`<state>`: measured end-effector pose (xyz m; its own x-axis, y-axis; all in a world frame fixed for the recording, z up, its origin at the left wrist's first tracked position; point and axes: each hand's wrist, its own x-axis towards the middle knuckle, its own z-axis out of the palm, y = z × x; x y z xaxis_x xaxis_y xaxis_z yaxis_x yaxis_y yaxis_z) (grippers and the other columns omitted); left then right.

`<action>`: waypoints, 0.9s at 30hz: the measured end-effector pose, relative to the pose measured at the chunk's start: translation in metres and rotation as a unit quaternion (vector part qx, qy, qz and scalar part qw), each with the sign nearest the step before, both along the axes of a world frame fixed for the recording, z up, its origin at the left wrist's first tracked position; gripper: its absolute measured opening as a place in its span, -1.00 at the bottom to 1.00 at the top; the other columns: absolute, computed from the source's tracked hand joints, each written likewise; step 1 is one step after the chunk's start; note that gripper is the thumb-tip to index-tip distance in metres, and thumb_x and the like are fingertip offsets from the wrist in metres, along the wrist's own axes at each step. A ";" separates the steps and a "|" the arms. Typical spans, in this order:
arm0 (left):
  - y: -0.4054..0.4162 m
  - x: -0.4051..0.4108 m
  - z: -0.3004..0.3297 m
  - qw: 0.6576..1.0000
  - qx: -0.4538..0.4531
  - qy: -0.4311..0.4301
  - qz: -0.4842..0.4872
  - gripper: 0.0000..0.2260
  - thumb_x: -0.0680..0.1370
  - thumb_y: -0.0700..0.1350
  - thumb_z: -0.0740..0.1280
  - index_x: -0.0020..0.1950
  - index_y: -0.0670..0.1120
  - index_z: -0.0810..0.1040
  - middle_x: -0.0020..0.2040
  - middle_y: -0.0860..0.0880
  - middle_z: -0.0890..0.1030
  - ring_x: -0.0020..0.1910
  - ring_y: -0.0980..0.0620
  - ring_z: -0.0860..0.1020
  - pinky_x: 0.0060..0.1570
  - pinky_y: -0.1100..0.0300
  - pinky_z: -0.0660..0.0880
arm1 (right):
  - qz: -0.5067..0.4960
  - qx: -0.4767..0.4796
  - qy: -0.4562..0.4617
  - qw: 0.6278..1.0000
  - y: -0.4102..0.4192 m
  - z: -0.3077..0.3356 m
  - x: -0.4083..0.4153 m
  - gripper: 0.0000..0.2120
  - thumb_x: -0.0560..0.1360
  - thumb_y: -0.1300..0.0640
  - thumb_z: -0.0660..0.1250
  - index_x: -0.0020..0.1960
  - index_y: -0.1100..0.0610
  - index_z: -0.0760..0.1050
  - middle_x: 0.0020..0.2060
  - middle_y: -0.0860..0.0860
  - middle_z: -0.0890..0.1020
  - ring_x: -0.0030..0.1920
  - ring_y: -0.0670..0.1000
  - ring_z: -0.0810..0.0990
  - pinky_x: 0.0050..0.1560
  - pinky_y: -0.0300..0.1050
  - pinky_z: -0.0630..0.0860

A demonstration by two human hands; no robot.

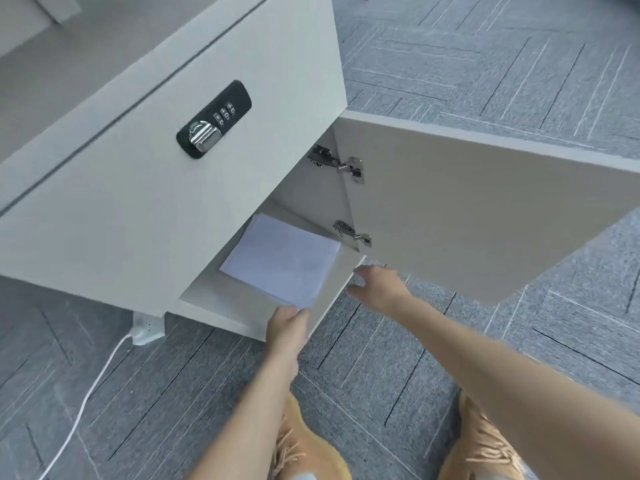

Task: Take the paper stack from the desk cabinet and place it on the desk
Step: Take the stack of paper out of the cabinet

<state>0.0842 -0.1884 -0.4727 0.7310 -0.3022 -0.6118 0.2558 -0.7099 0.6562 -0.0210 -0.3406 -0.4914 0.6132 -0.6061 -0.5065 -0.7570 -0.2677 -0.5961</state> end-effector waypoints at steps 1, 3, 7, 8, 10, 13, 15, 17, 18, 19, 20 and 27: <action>-0.004 0.006 -0.013 1.000 0.004 0.018 0.009 -0.89 0.57 -0.18 0.31 -0.16 -0.06 0.48 -0.10 -0.12 0.44 -0.11 -0.04 0.41 0.02 0.00 0.53 | 0.014 0.007 0.010 1.000 0.000 -0.012 0.009 -0.47 0.60 0.03 0.26 0.54 0.12 0.31 0.39 0.16 0.51 0.30 0.16 0.56 0.27 0.09 0.54; -0.012 0.018 -0.039 0.999 0.004 0.030 0.025 -0.79 0.59 -0.19 0.29 -0.23 -0.03 0.41 -0.12 -0.13 0.40 -0.13 -0.05 0.38 -0.02 0.04 0.55 | 0.043 0.016 0.026 0.999 -0.002 -0.034 0.024 -0.46 0.61 0.03 0.26 0.56 0.11 0.27 0.43 0.16 0.45 0.38 0.16 0.48 0.32 0.10 0.49; -0.031 0.041 -0.087 0.995 0.028 0.047 0.078 -0.92 0.52 -0.16 0.29 -0.17 -0.12 0.48 -0.24 -0.12 0.40 -0.25 -0.06 0.36 -0.21 0.13 0.46 | 0.074 0.008 0.044 0.996 -0.016 -0.071 0.055 -0.47 0.62 0.00 0.23 0.55 0.12 0.26 0.41 0.16 0.41 0.34 0.18 0.49 0.31 0.12 0.50; -0.035 0.047 -0.105 0.994 0.040 0.050 0.088 -0.86 0.47 -0.11 0.29 -0.09 -0.18 0.52 -0.29 -0.16 0.40 -0.31 -0.09 0.38 -0.25 0.15 0.43 | 0.081 0.001 0.048 0.996 -0.021 -0.081 0.063 -0.47 0.63 -0.02 0.22 0.54 0.13 0.26 0.42 0.16 0.40 0.36 0.19 0.46 0.34 0.13 0.47; -0.047 0.055 -0.125 0.990 0.051 0.057 0.122 -0.58 0.38 0.01 0.33 0.07 -0.28 0.54 -0.18 -0.36 0.52 -0.22 -0.23 0.54 -0.21 0.13 0.39 | 0.094 -0.016 0.056 0.994 -0.032 -0.097 0.079 -0.46 0.63 -0.04 0.21 0.54 0.14 0.25 0.44 0.18 0.37 0.41 0.22 0.41 0.39 0.17 0.41; -0.071 0.066 -0.136 0.980 0.048 0.051 0.188 -0.50 0.52 -0.05 0.35 0.35 -0.33 0.42 0.25 -0.40 0.54 0.18 -0.32 0.57 -0.04 0.04 0.41 | 0.128 -0.053 0.047 0.989 -0.047 -0.115 0.108 -0.45 0.64 -0.04 0.20 0.56 0.15 0.20 0.52 0.19 0.26 0.49 0.23 0.30 0.47 0.14 0.30; -0.081 0.076 -0.146 0.975 0.082 0.016 0.208 -0.49 0.56 -0.10 0.34 0.44 -0.31 0.33 0.37 -0.36 0.48 0.28 -0.33 0.52 0.14 -0.04 0.46 | 0.147 -0.090 0.032 0.984 -0.054 -0.124 0.128 -0.45 0.64 -0.04 0.19 0.55 0.15 0.20 0.54 0.20 0.23 0.52 0.23 0.23 0.49 0.10 0.22; -0.087 0.085 -0.158 0.970 0.101 0.009 0.219 -0.47 0.52 -0.09 0.36 0.42 -0.28 0.34 0.36 -0.36 0.48 0.28 -0.37 0.51 0.22 -0.13 0.50 | 0.157 -0.127 0.020 0.979 -0.061 -0.133 0.148 -0.45 0.64 -0.03 0.19 0.55 0.16 0.20 0.55 0.22 0.21 0.55 0.22 0.15 0.54 0.07 0.12; -0.089 0.090 -0.163 0.968 0.116 0.006 0.224 -0.46 0.49 -0.08 0.37 0.40 -0.25 0.34 0.34 -0.36 0.48 0.27 -0.39 0.50 0.21 -0.17 0.51 | 0.159 -0.140 0.016 0.977 -0.064 -0.137 0.158 -0.45 0.64 -0.03 0.19 0.56 0.17 0.19 0.55 0.23 0.18 0.57 0.23 0.12 0.56 0.08 0.06; -0.090 0.093 -0.163 0.965 0.135 0.011 0.225 -0.46 0.46 -0.08 0.36 0.38 -0.24 0.35 0.33 -0.36 0.48 0.25 -0.39 0.51 0.20 -0.20 0.52 | 0.153 -0.146 0.016 0.977 -0.067 -0.141 0.167 -0.43 0.64 -0.04 0.18 0.56 0.17 0.19 0.55 0.25 0.16 0.57 0.25 0.09 0.57 0.09 0.01; -0.090 0.098 -0.165 0.962 0.148 0.013 0.230 -0.46 0.44 -0.08 0.36 0.37 -0.23 0.35 0.32 -0.36 0.47 0.23 -0.39 0.51 0.19 -0.22 0.52 | 0.139 -0.144 0.019 0.980 -0.071 -0.144 0.175 -0.42 0.64 -0.06 0.18 0.56 0.17 0.18 0.55 0.26 0.16 0.57 0.27 0.08 0.58 0.11 0.00; -0.076 0.124 -0.206 0.955 0.112 0.017 0.273 -0.44 0.23 -0.04 0.26 0.18 -0.26 0.53 0.16 -0.32 0.61 0.02 -0.36 0.65 -0.16 -0.07 0.57 | 0.079 -0.104 0.065 0.989 -0.085 -0.173 0.204 -0.52 0.64 0.04 0.17 0.48 0.25 0.23 0.44 0.26 0.33 0.50 0.25 0.21 0.48 0.07 0.19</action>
